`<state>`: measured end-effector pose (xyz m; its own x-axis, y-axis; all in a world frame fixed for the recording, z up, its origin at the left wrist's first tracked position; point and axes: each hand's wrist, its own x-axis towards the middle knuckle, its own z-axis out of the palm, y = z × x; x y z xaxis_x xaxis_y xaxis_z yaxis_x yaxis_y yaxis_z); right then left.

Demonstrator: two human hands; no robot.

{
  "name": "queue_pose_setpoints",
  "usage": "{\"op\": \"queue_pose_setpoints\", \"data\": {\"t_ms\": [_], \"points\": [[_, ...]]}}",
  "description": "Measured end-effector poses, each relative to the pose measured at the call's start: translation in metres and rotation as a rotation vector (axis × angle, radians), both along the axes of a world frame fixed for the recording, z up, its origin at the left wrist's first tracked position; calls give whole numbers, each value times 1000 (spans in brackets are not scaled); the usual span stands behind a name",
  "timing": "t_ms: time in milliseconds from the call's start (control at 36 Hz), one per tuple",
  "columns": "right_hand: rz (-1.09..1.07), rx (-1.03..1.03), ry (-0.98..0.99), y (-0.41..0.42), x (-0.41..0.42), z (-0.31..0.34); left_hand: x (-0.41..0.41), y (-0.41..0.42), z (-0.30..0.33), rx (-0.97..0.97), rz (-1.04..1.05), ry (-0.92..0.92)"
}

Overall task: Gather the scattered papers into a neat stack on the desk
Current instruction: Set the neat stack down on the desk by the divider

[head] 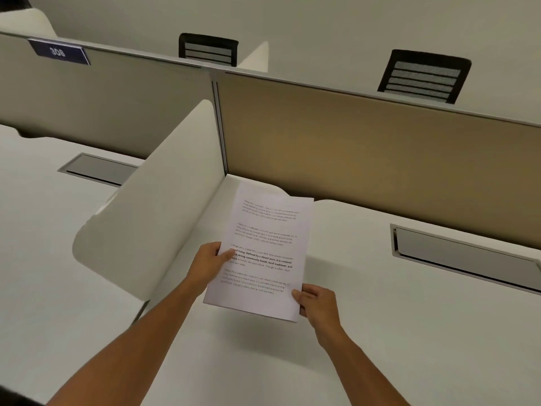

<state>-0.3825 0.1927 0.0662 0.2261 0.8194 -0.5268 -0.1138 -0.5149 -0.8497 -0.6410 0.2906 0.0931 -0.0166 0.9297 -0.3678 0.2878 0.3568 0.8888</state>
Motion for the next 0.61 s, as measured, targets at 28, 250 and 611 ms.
{"op": "queue_pose_setpoints", "data": {"t_ms": [28, 250, 611], "points": [[0, -8, 2, 5, -4, -2, -6, 6, -3, -9, -3, -3], [10, -103, 2, 44, -34, -21, -36, 45, -28, -95, 120, 21], [-2, -227, 10, 113, -72, -57, -52, 118, -79, -176, 313, 98]]}}
